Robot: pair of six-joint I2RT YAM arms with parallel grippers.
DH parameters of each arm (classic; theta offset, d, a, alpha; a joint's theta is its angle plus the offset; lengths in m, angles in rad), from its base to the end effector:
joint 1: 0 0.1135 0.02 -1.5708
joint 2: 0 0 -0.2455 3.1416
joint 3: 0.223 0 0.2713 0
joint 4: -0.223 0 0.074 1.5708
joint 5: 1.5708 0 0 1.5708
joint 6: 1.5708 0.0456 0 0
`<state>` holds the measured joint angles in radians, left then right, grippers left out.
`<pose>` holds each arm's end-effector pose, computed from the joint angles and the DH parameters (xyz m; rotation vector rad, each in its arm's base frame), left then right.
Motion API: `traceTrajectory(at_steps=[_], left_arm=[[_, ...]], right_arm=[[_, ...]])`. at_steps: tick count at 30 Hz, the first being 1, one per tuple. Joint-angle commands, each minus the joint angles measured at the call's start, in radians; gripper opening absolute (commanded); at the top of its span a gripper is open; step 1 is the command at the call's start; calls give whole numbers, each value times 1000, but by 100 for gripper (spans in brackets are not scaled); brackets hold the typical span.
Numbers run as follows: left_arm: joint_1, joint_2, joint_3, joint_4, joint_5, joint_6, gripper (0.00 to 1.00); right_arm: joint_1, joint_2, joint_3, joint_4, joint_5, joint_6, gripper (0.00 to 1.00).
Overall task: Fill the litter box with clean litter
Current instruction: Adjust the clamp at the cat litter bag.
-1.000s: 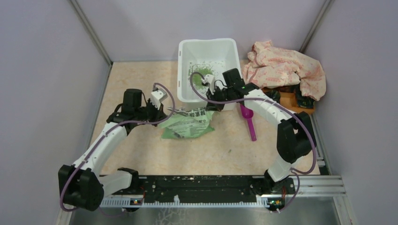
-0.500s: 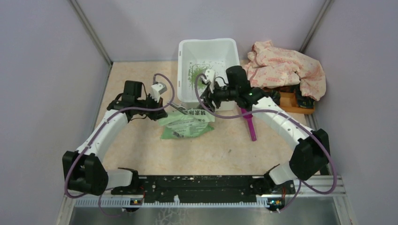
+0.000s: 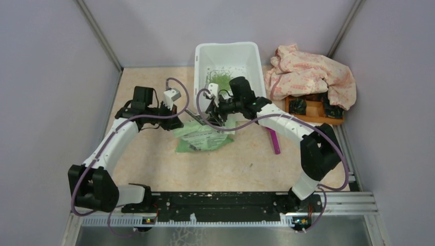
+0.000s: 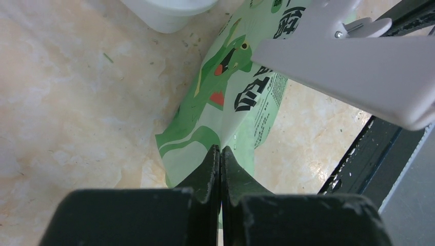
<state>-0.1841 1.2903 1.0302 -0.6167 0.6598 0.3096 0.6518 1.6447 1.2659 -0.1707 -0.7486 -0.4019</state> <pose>0.2834 -0.0812 0.2548 0.8438 2.1752 -0.7388 0.2974 0.2659 0.2601 -1.4160 1.5401 0.9390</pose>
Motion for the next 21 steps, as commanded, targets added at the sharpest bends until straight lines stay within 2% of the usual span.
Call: traceTrajectory(at_steps=[1, 6, 8, 15, 21], left_arm=[[15, -8, 56, 27, 58, 5, 0], [18, -11, 51, 29, 62, 6, 0], [20, -11, 50, 31, 63, 5, 0], [24, -12, 54, 32, 67, 6, 0], [27, -13, 56, 34, 75, 4, 0]], right_arm=[[29, -1, 79, 126, -79, 13, 54], [47, 13, 96, 130, -82, 11, 53], [51, 14, 99, 136, -83, 16, 50], [55, 32, 114, 116, -70, 13, 24], [55, 39, 112, 112, -45, 9, 10]])
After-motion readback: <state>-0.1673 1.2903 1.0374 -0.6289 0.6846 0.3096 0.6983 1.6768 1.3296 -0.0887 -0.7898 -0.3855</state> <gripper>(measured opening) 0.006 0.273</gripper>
